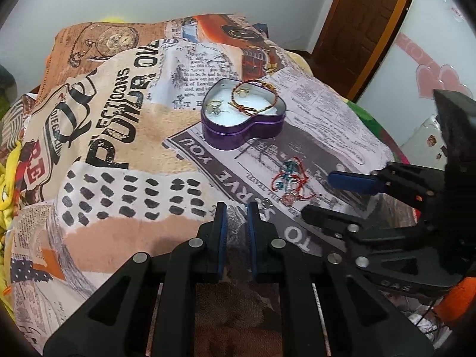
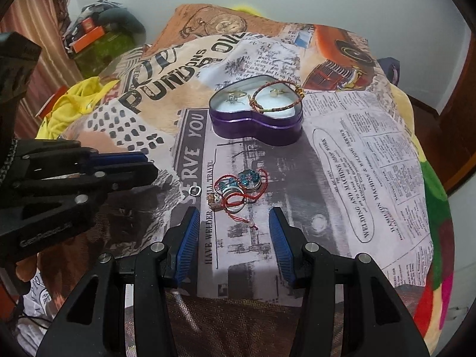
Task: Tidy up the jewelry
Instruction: 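Move both grippers back toward the remaining red-string jewelry pile, then grasp a small silver ring with the left gripper while the right gripper grasps the blue-beaded red-string bracelet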
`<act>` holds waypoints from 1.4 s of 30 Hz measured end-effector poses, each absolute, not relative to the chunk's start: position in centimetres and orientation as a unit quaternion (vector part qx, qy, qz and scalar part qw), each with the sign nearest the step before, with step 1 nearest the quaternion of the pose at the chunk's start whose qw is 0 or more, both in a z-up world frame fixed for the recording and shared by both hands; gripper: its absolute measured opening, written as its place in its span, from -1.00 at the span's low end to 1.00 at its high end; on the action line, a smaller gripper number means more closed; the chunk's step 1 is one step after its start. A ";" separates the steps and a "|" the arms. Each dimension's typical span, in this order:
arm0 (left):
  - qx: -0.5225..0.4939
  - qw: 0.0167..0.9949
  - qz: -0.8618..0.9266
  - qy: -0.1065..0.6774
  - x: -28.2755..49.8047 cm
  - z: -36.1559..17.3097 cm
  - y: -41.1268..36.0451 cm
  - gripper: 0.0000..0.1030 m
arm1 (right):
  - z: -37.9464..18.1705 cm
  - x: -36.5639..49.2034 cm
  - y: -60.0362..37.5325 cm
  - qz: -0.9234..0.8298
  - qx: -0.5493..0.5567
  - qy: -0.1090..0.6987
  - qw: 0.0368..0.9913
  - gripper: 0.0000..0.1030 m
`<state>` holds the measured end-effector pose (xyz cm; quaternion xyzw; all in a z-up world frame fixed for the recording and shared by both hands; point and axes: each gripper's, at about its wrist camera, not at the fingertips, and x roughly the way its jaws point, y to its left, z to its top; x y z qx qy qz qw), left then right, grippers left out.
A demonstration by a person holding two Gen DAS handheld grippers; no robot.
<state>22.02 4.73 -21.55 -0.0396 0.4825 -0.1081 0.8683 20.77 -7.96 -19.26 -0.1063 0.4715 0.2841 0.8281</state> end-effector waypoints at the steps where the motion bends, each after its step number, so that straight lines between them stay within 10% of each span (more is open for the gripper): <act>1: -0.037 0.868 -0.111 0.483 22.0 -21.6 4.5 -0.77 | -19.3 20.8 -8.1 0.279 -0.105 0.472 0.830 -0.14; 42: 0.019 0.856 -0.140 0.498 26.0 -24.1 -2.3 -0.49 | -19.6 22.9 -13.5 0.235 -0.095 0.457 0.853 -0.13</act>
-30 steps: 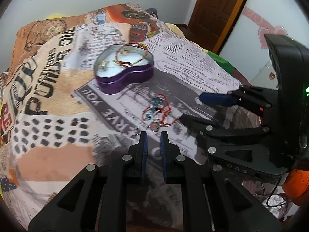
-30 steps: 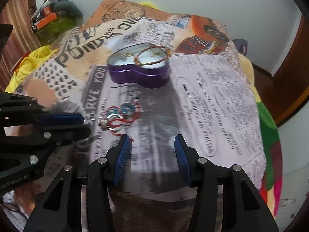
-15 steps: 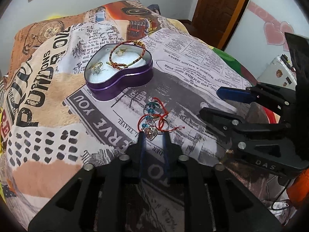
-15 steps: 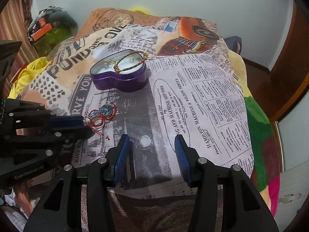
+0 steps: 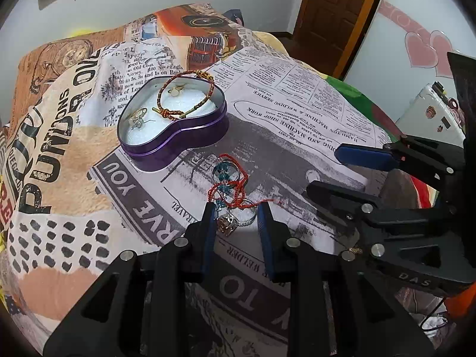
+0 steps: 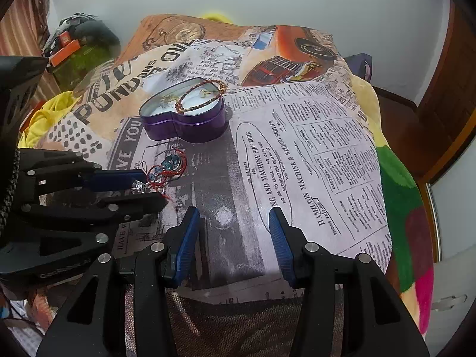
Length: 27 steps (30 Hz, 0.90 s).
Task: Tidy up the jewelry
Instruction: 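Grasp a small silver ring with the left gripper while the right gripper grasps the blue-beaded red-string bracelet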
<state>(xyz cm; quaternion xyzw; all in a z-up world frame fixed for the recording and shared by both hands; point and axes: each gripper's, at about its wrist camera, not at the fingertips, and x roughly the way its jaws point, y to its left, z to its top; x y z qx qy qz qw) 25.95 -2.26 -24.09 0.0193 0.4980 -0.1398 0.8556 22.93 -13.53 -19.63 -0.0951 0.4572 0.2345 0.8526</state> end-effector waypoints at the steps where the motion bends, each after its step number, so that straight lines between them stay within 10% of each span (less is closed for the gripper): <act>1: 0.018 0.857 -0.139 0.496 25.9 -24.1 -2.2 -0.49 | -19.6 22.9 -13.5 0.234 -0.095 0.458 0.853 -0.13; 27: -0.042 0.895 -0.085 0.436 23.0 -20.0 6.1 -0.49 | -19.6 24.0 -8.5 0.267 -0.078 0.475 0.835 -0.14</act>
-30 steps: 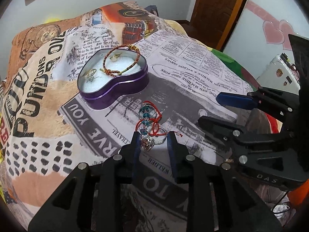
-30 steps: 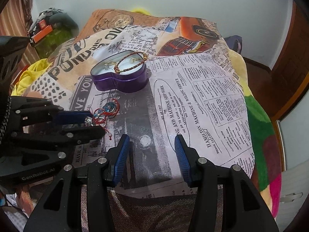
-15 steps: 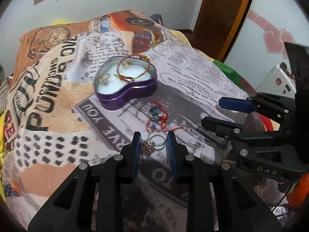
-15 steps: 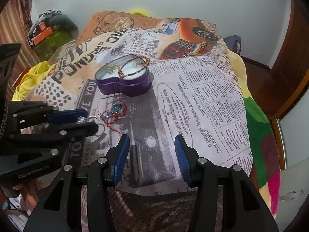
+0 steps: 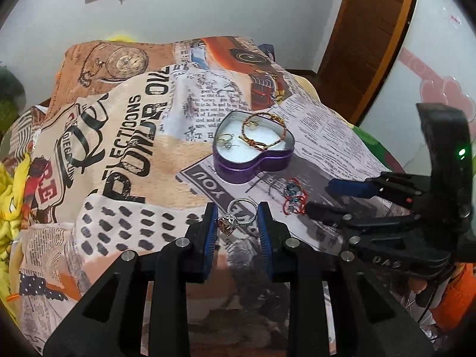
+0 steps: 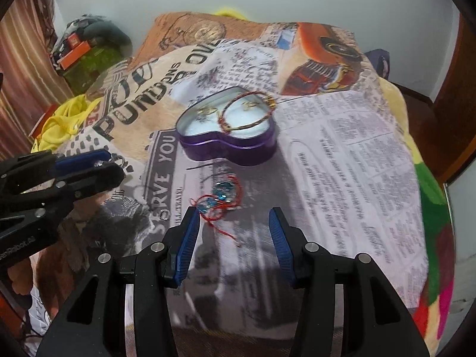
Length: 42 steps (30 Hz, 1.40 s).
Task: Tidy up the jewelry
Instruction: 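Grasp a small silver ring with the left gripper while the right gripper grasps the blue-beaded red-string bracelet, then carry the silver ring and beaded bracelet over the purple tin and lower them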
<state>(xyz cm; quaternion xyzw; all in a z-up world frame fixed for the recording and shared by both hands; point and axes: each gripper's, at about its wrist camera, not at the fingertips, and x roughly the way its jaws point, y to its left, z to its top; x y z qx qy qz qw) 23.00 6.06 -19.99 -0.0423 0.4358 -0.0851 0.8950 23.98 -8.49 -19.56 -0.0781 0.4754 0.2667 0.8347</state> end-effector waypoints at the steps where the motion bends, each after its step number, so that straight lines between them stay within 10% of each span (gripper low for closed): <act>1: -0.045 0.895 -0.085 0.436 23.0 -20.1 6.3 -0.49 | -19.8 24.0 -8.1 0.269 -0.081 0.479 0.832 -0.14; 6: -0.055 0.895 -0.086 0.435 23.0 -20.4 6.8 -0.49 | -20.7 23.9 -6.6 0.272 -0.102 0.485 0.825 -0.14; 12: -0.069 0.893 -0.084 0.436 23.1 -20.7 7.5 -0.49 | -20.9 24.4 -6.2 0.264 -0.115 0.484 0.826 -0.84; 42: -0.047 0.918 -0.073 0.386 23.0 -15.2 6.5 -0.49 | -12.3 23.2 -8.3 0.254 -0.092 0.382 0.884 -0.85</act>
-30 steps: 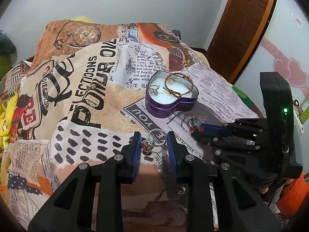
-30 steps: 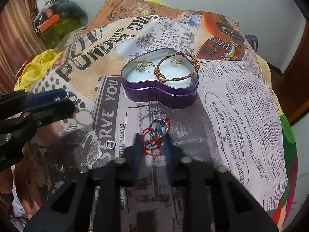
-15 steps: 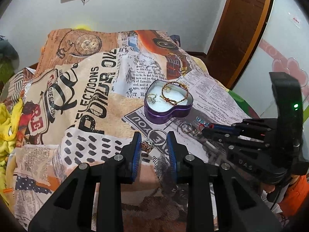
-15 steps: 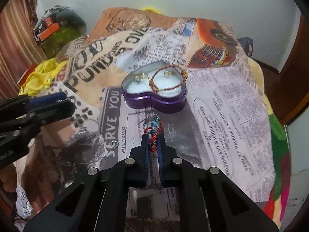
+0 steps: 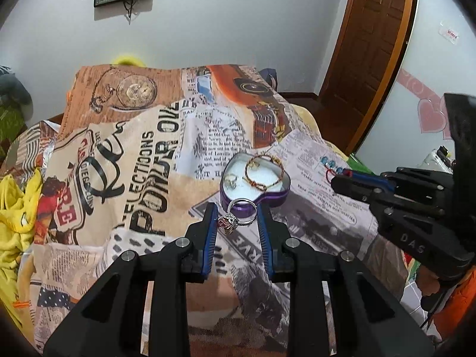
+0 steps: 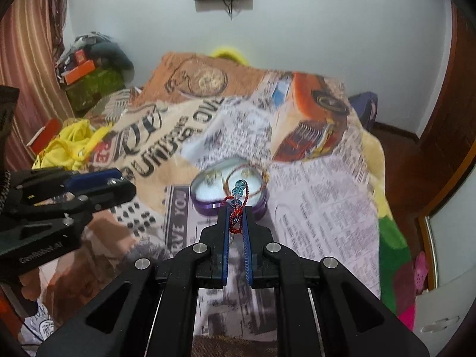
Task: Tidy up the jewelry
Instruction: 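Carry the silver ring and beaded bracelet over the purple tin and lower them, then open both grippers inside the tin to release the ring and bracelet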
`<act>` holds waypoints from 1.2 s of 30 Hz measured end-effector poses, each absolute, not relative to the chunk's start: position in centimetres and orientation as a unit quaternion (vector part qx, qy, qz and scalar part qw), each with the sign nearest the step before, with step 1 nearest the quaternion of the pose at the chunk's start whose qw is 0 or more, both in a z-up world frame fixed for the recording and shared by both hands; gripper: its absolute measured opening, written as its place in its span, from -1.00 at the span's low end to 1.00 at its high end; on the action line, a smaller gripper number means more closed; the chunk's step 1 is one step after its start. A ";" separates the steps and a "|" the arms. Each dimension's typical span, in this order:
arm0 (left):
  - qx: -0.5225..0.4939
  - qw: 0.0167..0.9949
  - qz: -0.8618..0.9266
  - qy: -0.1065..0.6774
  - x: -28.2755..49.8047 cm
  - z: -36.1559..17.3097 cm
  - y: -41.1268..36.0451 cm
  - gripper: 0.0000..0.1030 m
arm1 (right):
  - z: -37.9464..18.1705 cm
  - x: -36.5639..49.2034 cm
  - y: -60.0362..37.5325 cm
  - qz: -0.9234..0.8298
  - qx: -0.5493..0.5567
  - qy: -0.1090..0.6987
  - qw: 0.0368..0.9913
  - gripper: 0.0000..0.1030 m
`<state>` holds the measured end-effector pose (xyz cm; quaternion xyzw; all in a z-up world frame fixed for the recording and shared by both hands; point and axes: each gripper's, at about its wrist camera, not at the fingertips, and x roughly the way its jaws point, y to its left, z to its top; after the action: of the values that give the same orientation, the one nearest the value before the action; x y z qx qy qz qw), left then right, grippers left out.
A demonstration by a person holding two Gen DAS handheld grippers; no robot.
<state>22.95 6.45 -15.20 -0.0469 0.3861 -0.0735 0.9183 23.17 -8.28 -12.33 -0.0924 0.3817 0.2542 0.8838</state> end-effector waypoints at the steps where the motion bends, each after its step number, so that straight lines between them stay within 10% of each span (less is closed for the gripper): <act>1: -0.047 0.919 -0.074 0.384 23.2 -15.0 6.4 -0.49 | -11.9 23.4 -8.3 0.256 -0.089 0.375 0.886 -0.85; 36: -0.023 0.897 -0.092 0.432 33.0 -20.2 5.4 -0.49 | -16.0 31.4 -6.0 0.309 -0.095 0.414 0.851 -0.85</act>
<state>33.00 5.44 -20.19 -0.0230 0.4318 -0.0918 0.8970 31.38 -6.00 -16.01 -0.0950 0.4139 0.3092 0.8509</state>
